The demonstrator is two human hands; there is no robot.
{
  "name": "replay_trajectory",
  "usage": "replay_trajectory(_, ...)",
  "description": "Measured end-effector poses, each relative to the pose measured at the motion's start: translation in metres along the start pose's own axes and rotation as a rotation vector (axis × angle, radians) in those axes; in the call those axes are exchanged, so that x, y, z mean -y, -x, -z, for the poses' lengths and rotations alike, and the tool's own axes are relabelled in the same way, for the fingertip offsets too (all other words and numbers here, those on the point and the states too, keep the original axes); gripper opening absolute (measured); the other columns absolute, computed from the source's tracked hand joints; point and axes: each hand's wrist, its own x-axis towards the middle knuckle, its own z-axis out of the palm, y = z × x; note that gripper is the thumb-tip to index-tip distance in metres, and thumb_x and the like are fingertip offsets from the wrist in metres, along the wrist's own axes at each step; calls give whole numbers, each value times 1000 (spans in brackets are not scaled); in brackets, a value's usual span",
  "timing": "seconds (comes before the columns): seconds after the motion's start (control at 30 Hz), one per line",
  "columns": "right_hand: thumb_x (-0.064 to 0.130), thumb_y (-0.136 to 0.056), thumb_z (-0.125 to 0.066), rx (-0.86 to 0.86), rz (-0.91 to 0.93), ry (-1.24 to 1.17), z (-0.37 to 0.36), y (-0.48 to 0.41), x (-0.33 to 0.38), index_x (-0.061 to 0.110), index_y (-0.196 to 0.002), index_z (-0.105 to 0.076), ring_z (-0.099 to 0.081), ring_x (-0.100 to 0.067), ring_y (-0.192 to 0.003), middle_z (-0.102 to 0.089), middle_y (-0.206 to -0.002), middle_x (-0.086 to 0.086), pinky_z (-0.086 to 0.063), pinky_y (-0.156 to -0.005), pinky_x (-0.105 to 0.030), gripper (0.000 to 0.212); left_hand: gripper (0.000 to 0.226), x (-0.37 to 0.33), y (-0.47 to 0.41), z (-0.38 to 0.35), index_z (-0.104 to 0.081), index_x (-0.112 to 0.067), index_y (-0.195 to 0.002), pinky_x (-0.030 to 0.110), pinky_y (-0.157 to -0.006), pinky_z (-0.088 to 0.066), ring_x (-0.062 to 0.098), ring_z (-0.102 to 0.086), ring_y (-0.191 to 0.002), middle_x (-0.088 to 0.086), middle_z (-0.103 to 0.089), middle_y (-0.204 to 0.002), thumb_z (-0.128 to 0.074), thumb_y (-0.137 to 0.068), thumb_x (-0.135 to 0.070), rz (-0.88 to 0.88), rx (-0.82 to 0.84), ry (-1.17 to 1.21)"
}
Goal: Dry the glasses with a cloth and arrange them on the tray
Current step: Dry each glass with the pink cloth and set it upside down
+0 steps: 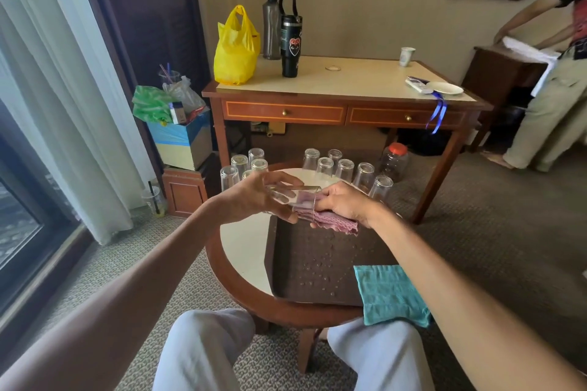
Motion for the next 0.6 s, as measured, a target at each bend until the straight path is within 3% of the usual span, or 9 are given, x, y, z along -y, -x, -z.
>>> replay_trajectory(0.07,9,-89,-72,-58,30,16,-1,-5,-5,1,-99,-75,-72,-30,-79,-75,-94,-20,-57,-61,-24,14,63,7,2,3,-64,-20,-133,44,-102,-55,23,-64,-122,3,-66,-130,-88,-75,-15,51,28,194)
replay_trajectory(0.13,16,-86,-76,-117,53,99,-2,-8,-8,0,-95,-77,-70,-28,-79,-76,-92,-17,-56,-74,-31,18,50,9,5,1,-58,-21,-138,46,-99,-57,30,-65,-120,12,-60,-137,-74,-91,-19,168,51,451)
replay_trajectory(0.23,29,-81,-79,-233,105,330,-8,-13,-9,-2,-71,-72,-57,-21,-60,-69,-66,-12,-44,-59,-33,33,39,6,5,-9,-63,-15,-129,40,-82,-61,31,-67,-111,20,-61,-131,-54,-102,-41,333,-41,587)
replay_trajectory(0.3,28,-80,-74,-324,97,394,-11,-18,-10,6,-60,-64,-55,-27,-50,-62,-55,-16,-37,-55,-31,32,37,5,0,-15,-65,-10,-121,38,-74,-60,32,-67,-107,24,-60,-130,-51,-104,-41,365,-111,617)
replay_trajectory(0.4,34,-82,-75,-328,68,426,-9,-22,-12,16,-50,-51,-41,-17,-39,-48,-42,1,-28,-49,-27,44,29,2,-4,-18,-63,-11,-119,39,-71,-60,33,-67,-106,26,-60,-130,-49,-108,-33,364,-188,620)
replay_trajectory(0.47,49,-81,-76,-181,79,374,-6,-22,-14,9,-59,-61,-48,-14,-47,-61,-52,-4,-34,-52,-30,49,26,-2,-5,-17,-62,-12,-120,38,-71,-60,33,-65,-107,23,-59,-127,-49,-108,-30,362,-219,595)
replay_trajectory(0.53,69,-72,-73,-59,75,261,-2,-21,-16,-1,-88,-72,-62,-22,-69,-74,-86,-20,-43,-67,-36,72,23,-5,-5,-16,-62,-12,-121,37,-71,-59,33,-64,-108,22,-57,-127,-51,-108,-28,373,-248,565)
replay_trajectory(0.6,67,-71,-73,-54,65,200,0,-21,-16,-4,-96,-73,-66,-27,-75,-73,-94,-24,-49,-72,-40,75,22,-7,-5,-16,-63,-12,-120,36,-69,-59,34,-63,-109,22,-57,-128,-51,-108,-25,389,-257,544)
